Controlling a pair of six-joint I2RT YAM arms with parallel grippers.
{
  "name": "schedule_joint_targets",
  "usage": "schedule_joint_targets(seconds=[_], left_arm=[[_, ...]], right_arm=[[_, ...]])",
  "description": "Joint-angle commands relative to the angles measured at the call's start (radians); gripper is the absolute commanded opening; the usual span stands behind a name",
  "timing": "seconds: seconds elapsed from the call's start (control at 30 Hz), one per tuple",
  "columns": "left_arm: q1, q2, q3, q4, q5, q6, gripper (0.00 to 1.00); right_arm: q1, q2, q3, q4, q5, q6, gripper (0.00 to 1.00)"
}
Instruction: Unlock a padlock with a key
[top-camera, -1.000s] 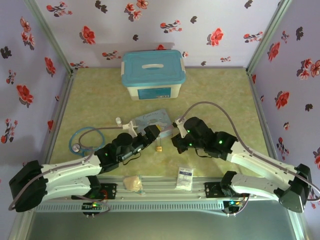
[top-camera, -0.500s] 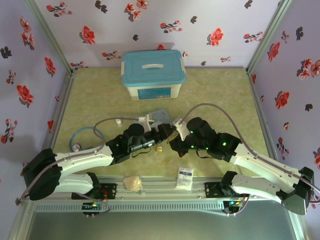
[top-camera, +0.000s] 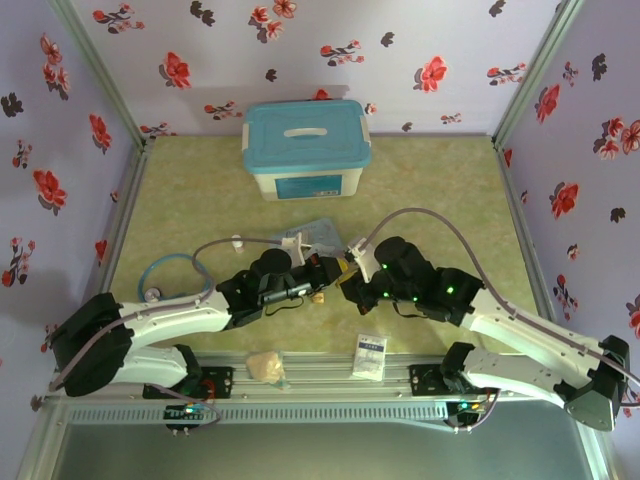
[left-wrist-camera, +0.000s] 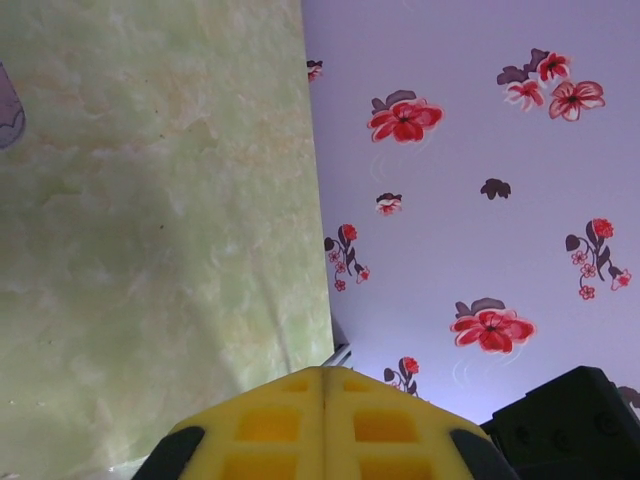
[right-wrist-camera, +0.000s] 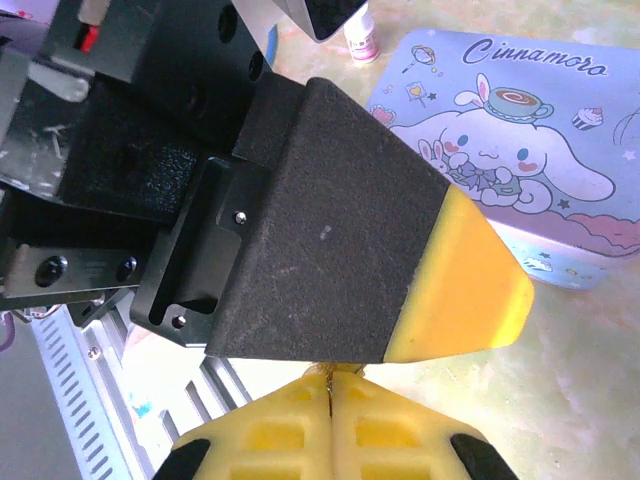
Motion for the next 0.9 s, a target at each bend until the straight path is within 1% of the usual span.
schedule_joint_targets(seconds=[0.0,0.03,0.07,0.13,0.2,0.23,0.27,0.37,0.43,0.5,0.57,0.63,0.77,0.87], left_arm=[[0.006,-0.012,-0.007,0.015,0.015,0.032,0.0],[0.007,-0.015,-0.007,0.012,0.014,0.039,0.0],[0.007,-0.019,-0.011,0.014,0.008,0.043,0.0],[0.01,-0.034,-0.026,0.026,-0.024,0.05,0.0],[0.014,-0.052,-0.056,0.074,-0.073,0.054,0.0],[0.019,-0.06,-0.075,0.115,-0.097,0.059,0.0],[0.023,-0.068,-0.087,0.149,-0.118,0.066,0.0],[0.027,-0.078,-0.091,0.216,-0.163,0.116,0.0],[0.03,-0.076,-0.075,0.275,-0.165,0.168,0.0],[0.032,-0.072,-0.053,0.331,-0.166,0.217,0.0],[0.033,-0.068,-0.038,0.385,-0.167,0.254,0.0],[0.035,-0.059,-0.035,0.457,-0.178,0.265,0.0],[0.036,-0.037,-0.051,0.604,-0.203,0.258,0.0],[0.036,-0.05,-0.064,0.633,-0.237,0.265,0.0]], right_arm=[[0.006,-0.003,-0.009,0.016,0.045,-0.024,0.02],[0.007,-0.01,-0.014,0.022,0.052,-0.021,0.06],[0.006,-0.017,-0.019,0.026,0.064,-0.017,0.15],[0.005,-0.031,-0.031,0.034,0.099,0.008,0.46],[0.004,-0.054,-0.051,0.061,0.115,0.038,0.58],[0.001,-0.069,-0.067,0.089,0.116,0.065,0.68],[-0.005,-0.086,-0.088,0.131,0.108,0.104,0.75],[-0.017,-0.12,-0.173,0.341,0.048,0.238,0.86],[-0.029,-0.125,-0.227,0.5,-0.021,0.327,0.88],[-0.043,-0.114,-0.274,0.706,-0.098,0.424,0.88],[-0.051,-0.098,-0.32,0.904,-0.135,0.506,0.88],[-0.059,-0.085,-0.35,1.021,-0.135,0.553,0.89],[-0.061,-0.094,-0.363,1.079,-0.144,0.559,0.86],[-0.072,-0.111,-0.393,1.134,-0.133,0.58,0.83]])
